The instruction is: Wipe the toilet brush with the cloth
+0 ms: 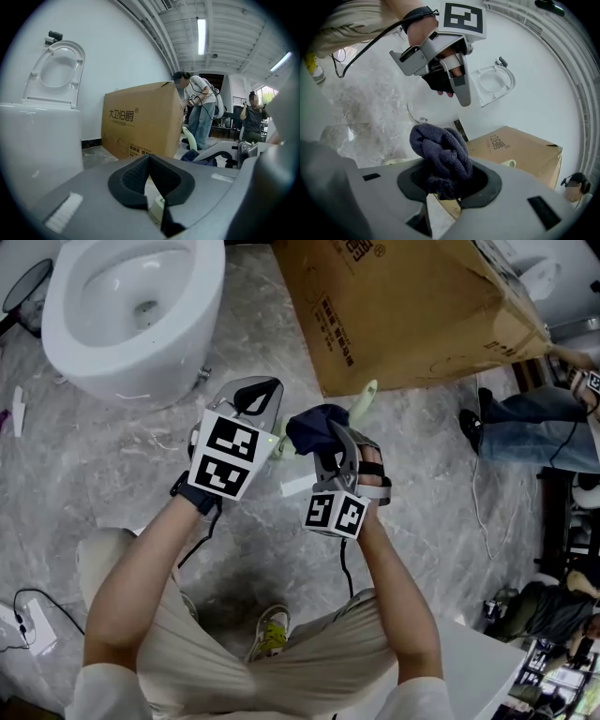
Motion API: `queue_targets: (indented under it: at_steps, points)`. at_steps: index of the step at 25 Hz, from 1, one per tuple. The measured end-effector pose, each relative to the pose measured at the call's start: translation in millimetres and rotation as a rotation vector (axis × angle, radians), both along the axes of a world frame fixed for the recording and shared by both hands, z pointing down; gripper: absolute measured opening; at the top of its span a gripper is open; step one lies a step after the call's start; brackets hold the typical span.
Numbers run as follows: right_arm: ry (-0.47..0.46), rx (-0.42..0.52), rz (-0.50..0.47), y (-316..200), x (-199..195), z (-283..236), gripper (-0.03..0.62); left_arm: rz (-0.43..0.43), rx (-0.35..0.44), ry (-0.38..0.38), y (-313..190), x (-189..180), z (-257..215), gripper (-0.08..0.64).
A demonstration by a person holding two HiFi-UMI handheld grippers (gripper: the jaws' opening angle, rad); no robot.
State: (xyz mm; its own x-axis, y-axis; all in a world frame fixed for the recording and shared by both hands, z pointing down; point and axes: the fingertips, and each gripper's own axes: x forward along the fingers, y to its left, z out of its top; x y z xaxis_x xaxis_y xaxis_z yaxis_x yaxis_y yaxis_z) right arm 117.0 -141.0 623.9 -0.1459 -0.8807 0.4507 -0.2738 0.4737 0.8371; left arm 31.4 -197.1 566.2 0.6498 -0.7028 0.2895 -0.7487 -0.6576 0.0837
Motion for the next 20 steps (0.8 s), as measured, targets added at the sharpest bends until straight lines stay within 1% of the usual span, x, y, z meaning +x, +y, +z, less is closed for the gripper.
queue_targets:
  at_steps: [3, 7, 11, 20]
  points:
    - [0.003, -0.015, -0.003, 0, 0, 8, 0.14, -0.005, 0.0, -0.006, -1, -3, -1, 0.0]
    - [0.021, -0.036, -0.01, 1, 9, 20, 0.141, -0.009, -0.001, -0.002, -1, -1, -2, 0.0]
    - [0.026, -0.074, -0.008, 3, 13, 36, 0.141, -0.013, -0.001, -0.009, 0, -3, -1, 0.0]
    - [0.0, -0.154, 0.005, 4, 12, 54, 0.141, -0.017, 0.002, -0.025, 1, -8, -1, 0.0]
